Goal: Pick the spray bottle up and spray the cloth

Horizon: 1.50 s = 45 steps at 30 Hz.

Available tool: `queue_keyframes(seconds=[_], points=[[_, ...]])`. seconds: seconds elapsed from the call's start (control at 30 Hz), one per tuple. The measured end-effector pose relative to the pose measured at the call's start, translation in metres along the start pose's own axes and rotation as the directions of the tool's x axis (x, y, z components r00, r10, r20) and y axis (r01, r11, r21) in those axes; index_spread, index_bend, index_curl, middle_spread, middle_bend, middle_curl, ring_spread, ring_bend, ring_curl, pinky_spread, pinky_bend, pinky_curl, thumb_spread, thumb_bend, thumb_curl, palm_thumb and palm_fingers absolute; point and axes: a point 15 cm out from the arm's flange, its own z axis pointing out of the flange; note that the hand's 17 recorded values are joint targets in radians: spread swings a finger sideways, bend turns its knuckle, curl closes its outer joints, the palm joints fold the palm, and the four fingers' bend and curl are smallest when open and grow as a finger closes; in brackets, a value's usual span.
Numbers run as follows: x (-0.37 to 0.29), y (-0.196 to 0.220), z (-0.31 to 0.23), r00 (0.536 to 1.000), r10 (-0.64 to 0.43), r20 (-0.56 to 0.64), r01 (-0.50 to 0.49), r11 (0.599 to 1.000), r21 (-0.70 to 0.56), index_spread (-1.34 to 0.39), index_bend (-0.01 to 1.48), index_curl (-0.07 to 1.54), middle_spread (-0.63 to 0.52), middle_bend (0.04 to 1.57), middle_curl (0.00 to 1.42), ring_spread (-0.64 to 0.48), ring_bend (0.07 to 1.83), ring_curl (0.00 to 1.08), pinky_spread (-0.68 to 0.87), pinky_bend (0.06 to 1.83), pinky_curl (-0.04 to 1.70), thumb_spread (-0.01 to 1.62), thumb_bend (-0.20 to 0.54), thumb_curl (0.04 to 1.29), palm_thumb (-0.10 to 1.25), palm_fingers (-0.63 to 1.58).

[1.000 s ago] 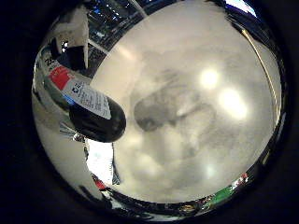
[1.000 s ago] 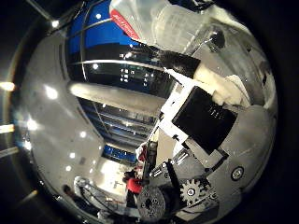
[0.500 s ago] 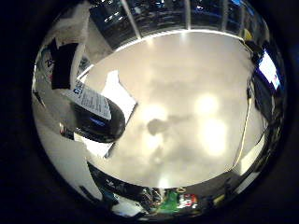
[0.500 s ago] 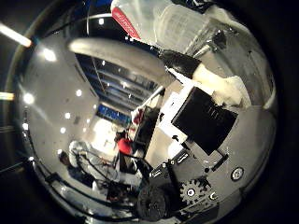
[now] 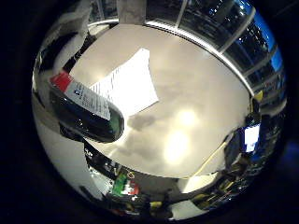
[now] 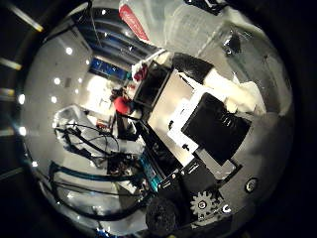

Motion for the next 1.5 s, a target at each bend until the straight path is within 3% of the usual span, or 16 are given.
queue_keyframes(seconds=[0.3,0.67,0.87,1.17,1.5], points=[[-0.008,-0.033,0.003,0.971,-0.135,-0.199,0.099,0.979,-0.179,-0.21,1.19,0.76,-0.10,1.39,0.66,-0.17,1.48,0.65,-0.12,1.05,1.42,0.75,-0.019,0.84,1.04,1.15],[0.006,-0.040,0.047,0.933,-0.196,-0.303,0.083,0.934,-0.348,-0.21,1.18,0.76,-0.10,1.39,0.66,-0.17,1.48,0.65,-0.12,1.03,1.45,0.72,-0.019,0.87,1.03,1.16],[0.013,-0.044,0.073,0.932,-0.190,-0.307,0.074,0.933,-0.353,-0.21,1.18,0.77,-0.10,1.38,0.66,-0.17,1.48,0.64,-0.13,1.03,1.47,0.71,-0.018,0.88,1.03,1.15],[0.031,-0.051,0.049,0.905,-0.214,-0.367,0.078,0.933,-0.352,-0.21,1.17,0.77,-0.10,1.37,0.67,-0.17,1.48,0.64,-0.13,1.02,1.48,0.70,-0.020,0.88,1.02,1.16],[0.040,-0.053,0.053,0.924,-0.128,-0.360,0.025,0.960,-0.277,-0.21,1.18,0.77,-0.10,1.37,0.68,-0.17,1.48,0.64,-0.13,1.02,1.48,0.70,-0.019,0.89,1.01,1.16]])
